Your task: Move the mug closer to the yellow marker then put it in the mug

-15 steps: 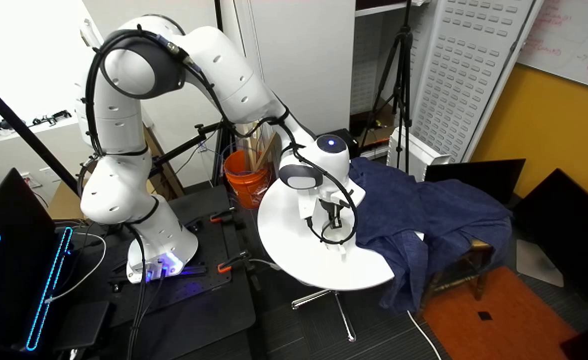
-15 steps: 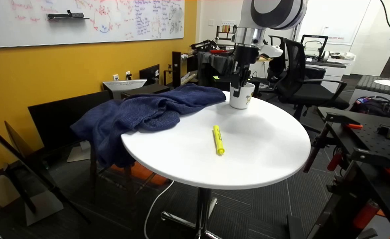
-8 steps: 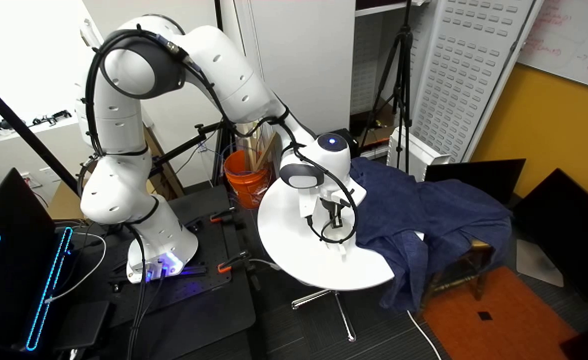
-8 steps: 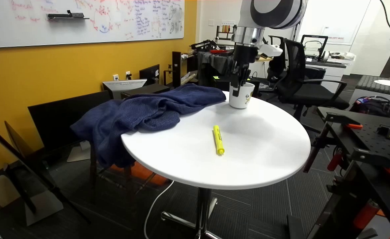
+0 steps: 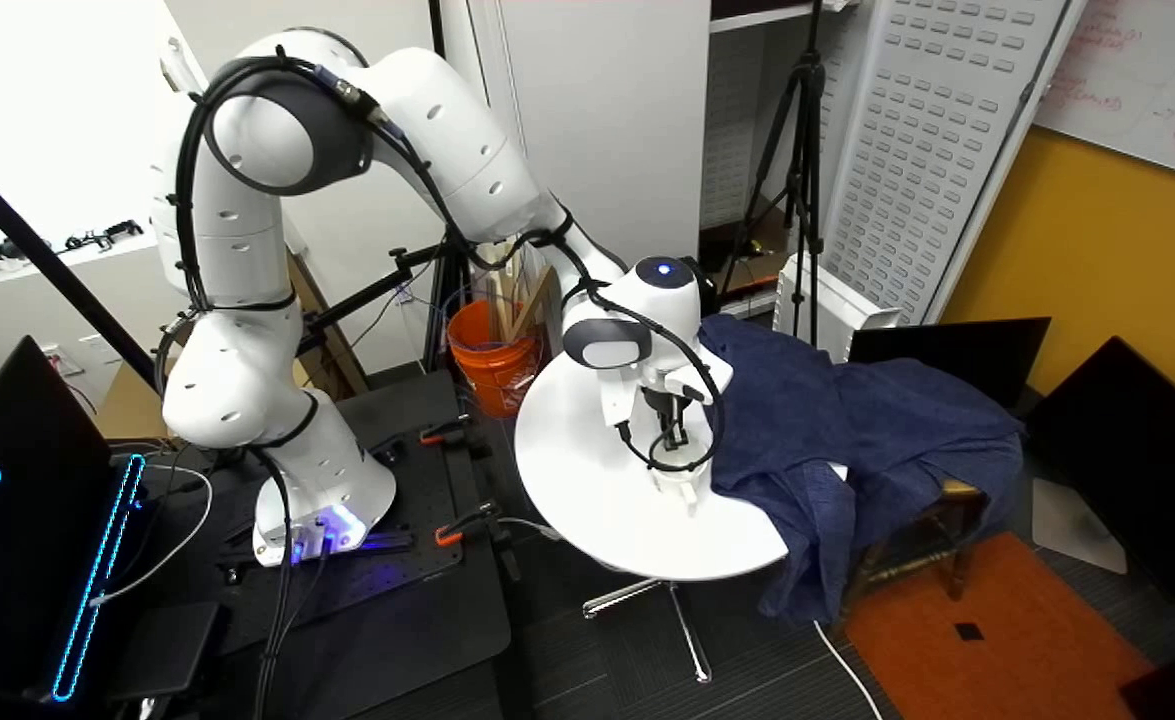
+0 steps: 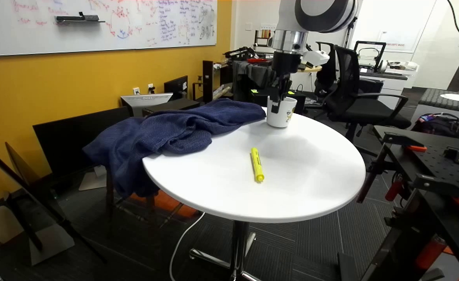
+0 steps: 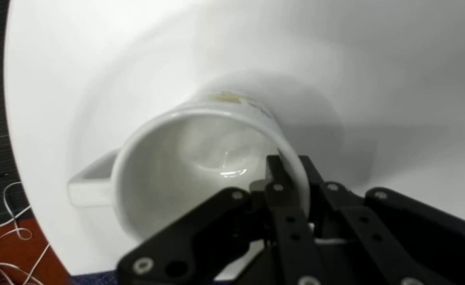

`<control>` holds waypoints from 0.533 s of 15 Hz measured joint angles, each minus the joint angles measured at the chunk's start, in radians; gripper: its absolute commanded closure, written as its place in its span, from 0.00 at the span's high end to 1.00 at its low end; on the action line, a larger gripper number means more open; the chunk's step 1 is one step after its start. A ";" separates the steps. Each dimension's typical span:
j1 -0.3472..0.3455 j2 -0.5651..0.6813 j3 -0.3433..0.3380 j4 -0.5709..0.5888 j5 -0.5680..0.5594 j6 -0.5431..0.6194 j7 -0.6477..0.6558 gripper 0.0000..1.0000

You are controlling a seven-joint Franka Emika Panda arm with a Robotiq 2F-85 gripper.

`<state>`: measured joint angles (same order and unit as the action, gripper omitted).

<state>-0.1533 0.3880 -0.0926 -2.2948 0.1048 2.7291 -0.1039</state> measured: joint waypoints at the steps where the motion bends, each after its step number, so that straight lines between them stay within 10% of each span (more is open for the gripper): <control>1: 0.006 0.000 0.000 0.002 -0.011 0.000 0.008 0.03; 8: 0.049 0.000 -0.001 0.015 -0.071 -0.012 0.034 0.03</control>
<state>-0.1042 0.3881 -0.0936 -2.2803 0.0336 2.7168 -0.0697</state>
